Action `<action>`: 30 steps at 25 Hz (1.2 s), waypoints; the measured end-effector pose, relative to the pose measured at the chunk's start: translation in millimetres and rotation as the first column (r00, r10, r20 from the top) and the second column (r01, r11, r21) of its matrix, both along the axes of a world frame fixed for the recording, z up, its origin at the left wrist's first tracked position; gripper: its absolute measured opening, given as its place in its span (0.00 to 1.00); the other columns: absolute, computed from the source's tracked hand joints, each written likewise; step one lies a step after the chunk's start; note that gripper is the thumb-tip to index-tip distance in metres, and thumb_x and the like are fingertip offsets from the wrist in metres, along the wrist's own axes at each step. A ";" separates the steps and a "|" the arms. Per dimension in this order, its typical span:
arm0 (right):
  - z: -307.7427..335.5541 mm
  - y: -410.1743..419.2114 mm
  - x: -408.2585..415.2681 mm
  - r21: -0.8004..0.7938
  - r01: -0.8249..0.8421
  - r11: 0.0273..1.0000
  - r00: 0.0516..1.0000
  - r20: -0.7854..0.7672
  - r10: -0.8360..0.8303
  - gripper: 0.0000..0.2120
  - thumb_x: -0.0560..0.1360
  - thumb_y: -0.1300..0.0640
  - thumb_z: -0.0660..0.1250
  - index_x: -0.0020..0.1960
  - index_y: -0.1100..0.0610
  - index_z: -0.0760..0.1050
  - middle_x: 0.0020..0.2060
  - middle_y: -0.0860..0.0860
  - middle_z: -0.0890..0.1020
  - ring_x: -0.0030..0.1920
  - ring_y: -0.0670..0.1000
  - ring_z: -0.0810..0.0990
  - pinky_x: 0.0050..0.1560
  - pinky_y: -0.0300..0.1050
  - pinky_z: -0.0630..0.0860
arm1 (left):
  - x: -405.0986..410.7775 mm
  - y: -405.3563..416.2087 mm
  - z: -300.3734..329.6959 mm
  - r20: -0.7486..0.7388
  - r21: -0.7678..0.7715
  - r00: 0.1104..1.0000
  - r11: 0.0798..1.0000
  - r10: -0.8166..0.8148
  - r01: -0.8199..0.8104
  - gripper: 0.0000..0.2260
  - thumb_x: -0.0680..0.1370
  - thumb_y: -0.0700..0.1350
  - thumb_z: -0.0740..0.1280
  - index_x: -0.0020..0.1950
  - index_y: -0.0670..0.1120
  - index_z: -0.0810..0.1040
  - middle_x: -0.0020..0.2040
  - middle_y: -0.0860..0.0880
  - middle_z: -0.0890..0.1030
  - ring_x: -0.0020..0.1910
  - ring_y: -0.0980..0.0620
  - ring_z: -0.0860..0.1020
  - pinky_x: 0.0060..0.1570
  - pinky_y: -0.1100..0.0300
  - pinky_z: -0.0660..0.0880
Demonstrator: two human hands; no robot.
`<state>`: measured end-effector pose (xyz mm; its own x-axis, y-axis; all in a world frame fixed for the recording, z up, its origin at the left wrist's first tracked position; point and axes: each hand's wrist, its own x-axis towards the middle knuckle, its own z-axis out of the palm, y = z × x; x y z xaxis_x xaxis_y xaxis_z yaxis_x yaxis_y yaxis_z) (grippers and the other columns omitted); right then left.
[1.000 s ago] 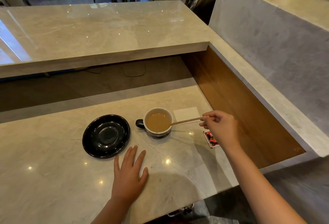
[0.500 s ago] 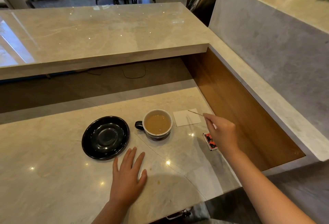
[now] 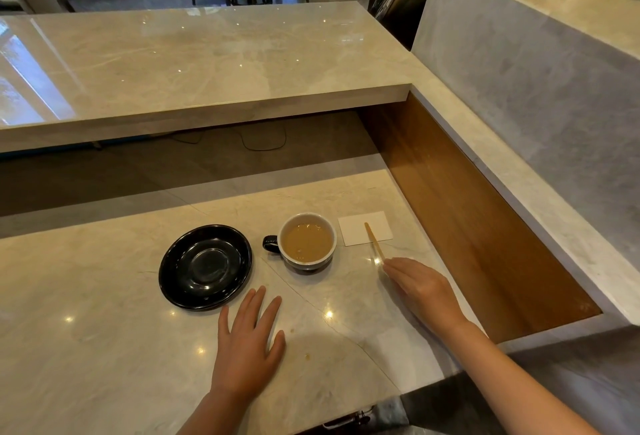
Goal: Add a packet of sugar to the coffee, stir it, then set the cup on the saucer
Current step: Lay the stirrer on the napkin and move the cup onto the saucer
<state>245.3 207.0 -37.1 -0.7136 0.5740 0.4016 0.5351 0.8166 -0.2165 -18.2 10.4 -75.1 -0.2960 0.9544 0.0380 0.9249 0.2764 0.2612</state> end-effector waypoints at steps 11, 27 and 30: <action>-2.3 -12.5 -5.3 0.089 0.022 0.996 0.993 0.110 -0.032 0.14 0.63 0.64 0.77 0.47 0.60 0.81 0.45 0.54 0.86 0.47 0.55 0.83 0.50 0.49 0.79 | -0.1 0.1 0.1 -0.005 0.004 1.000 1.000 -0.005 0.005 0.24 0.75 0.57 0.54 0.70 0.52 0.65 0.71 0.45 0.65 0.70 0.49 0.56 0.67 0.47 0.42; 90.7 -25.8 -130.3 -0.284 0.092 0.954 0.981 0.192 -0.038 0.34 0.67 0.39 0.69 0.68 0.48 0.62 0.72 0.55 0.63 0.70 0.57 0.61 0.63 0.58 0.66 | 2.3 1.2 -3.3 0.029 0.027 1.000 1.000 0.006 -0.007 0.25 0.76 0.58 0.55 0.72 0.53 0.63 0.72 0.46 0.63 0.71 0.50 0.55 0.67 0.44 0.46; 91.3 -16.6 -147.7 -0.338 0.148 0.929 0.926 0.378 -0.010 0.45 0.65 0.38 0.71 0.72 0.45 0.50 0.76 0.54 0.49 0.73 0.58 0.49 0.66 0.62 0.62 | 5.5 2.6 -0.3 0.029 0.024 0.999 1.000 -0.016 0.015 0.25 0.76 0.59 0.54 0.72 0.54 0.63 0.72 0.46 0.64 0.71 0.50 0.56 0.66 0.44 0.47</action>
